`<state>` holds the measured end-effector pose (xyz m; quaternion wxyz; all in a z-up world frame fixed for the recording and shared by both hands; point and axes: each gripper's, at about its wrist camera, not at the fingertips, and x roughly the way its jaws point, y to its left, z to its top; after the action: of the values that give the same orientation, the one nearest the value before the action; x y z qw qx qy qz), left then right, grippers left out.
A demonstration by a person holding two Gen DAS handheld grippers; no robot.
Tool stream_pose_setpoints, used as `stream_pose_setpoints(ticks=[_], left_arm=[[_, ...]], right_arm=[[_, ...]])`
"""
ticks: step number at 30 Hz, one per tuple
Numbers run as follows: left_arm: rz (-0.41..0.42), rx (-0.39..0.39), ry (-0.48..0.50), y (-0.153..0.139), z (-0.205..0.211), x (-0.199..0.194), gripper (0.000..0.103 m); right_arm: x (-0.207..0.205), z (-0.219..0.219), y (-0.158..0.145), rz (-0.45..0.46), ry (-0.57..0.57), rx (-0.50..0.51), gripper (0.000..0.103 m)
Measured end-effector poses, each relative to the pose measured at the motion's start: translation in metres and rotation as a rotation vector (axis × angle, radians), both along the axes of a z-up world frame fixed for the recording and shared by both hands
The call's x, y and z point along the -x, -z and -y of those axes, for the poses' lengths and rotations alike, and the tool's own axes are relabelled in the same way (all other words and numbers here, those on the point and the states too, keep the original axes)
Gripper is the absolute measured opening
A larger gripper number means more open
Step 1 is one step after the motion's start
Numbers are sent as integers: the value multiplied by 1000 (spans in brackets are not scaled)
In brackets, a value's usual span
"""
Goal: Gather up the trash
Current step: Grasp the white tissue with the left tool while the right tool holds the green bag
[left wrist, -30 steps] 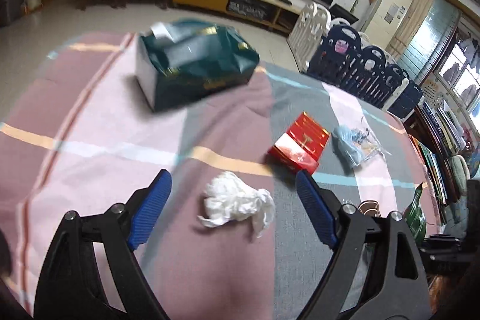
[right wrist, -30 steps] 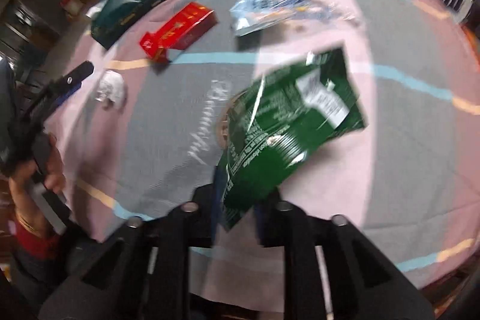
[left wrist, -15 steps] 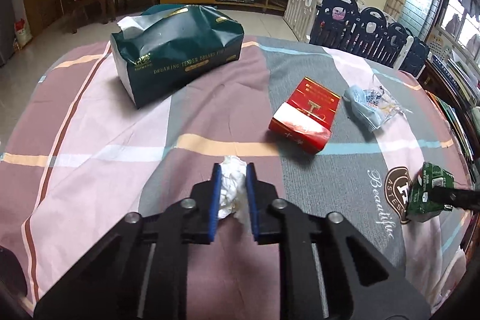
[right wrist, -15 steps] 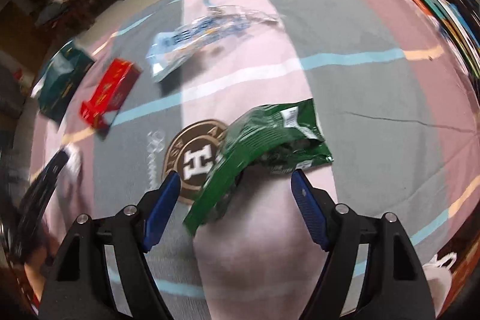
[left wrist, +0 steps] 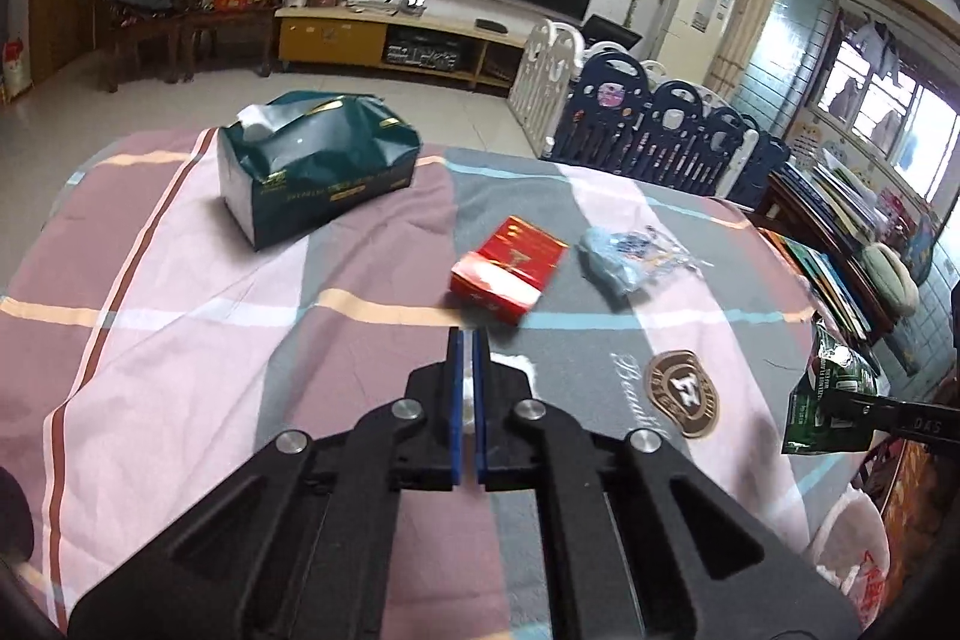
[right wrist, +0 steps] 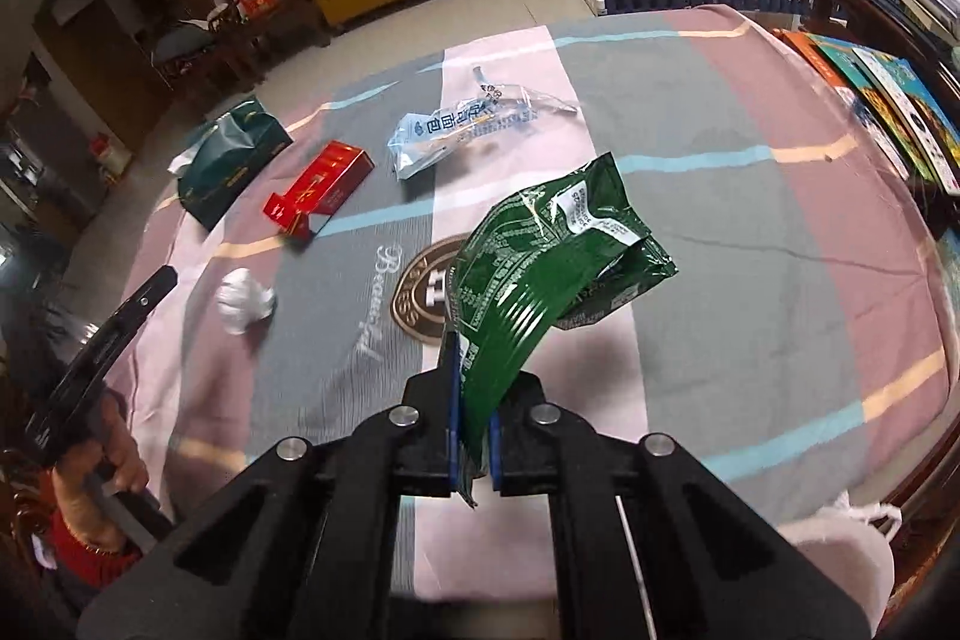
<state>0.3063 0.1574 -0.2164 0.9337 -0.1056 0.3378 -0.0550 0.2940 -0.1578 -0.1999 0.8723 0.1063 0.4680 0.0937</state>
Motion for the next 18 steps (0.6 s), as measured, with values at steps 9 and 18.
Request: stream_pose_setpoints(ticks=[9, 18], left_arm=[[-140, 97, -26, 24, 6, -11, 61], [-246, -23, 101, 54, 48, -36, 43]], right_arm=[[56, 43, 7, -44, 65, -70, 8], [59, 20, 32, -85, 25, -66, 8]])
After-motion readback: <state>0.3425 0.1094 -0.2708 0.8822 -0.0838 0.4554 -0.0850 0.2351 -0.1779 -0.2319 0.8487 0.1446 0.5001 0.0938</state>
